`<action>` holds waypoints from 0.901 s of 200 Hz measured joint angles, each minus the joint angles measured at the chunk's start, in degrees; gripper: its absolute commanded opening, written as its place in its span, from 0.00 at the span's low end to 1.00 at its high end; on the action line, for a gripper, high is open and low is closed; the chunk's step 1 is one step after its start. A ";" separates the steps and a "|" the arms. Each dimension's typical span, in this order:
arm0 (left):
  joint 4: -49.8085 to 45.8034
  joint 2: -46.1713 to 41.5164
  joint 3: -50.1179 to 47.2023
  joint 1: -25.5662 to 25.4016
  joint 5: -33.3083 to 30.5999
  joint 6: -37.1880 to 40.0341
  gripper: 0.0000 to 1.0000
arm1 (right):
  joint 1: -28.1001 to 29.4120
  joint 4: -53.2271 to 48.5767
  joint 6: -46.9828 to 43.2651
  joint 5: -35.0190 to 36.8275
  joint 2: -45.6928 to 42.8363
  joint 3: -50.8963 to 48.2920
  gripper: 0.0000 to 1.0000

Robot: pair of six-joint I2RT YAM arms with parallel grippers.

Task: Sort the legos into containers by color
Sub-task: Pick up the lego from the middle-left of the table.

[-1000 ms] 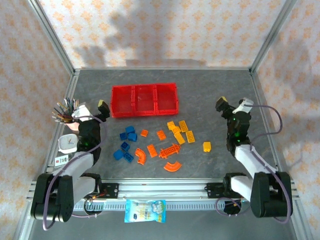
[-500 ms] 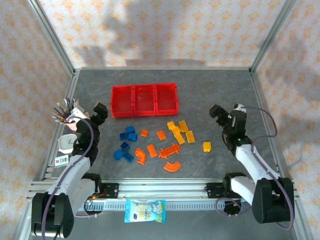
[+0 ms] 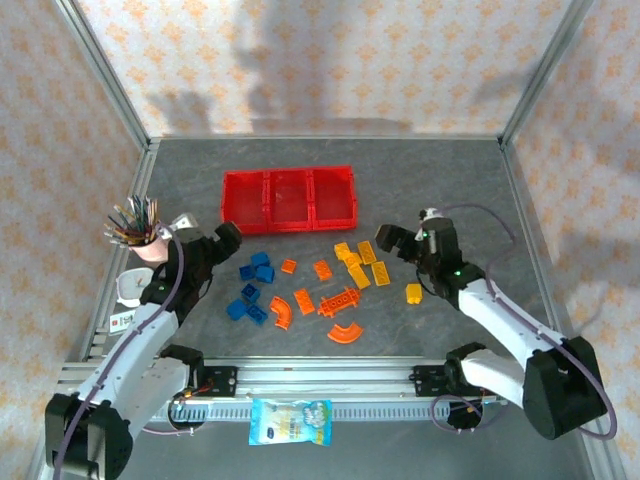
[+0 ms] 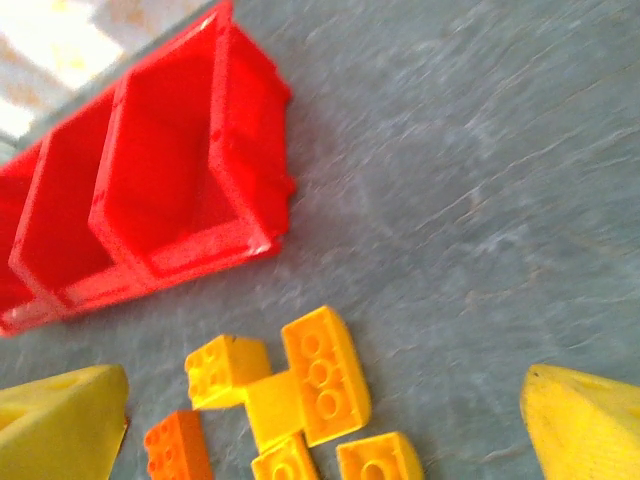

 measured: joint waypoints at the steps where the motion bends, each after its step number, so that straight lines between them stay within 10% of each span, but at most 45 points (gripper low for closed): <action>1: -0.28 0.20 0.13 -0.28 0.13 -0.07 0.99 | 0.31 -0.11 0.00 0.11 0.13 0.09 1.00; 83: -6.32 17.07 7.28 -10.86 0.50 1.14 0.95 | 20.68 1.73 2.71 4.74 10.16 2.40 1.00; 180: -7.98 38.36 18.93 -11.61 -1.01 7.96 0.87 | 23.26 6.08 3.72 5.79 16.15 4.59 1.00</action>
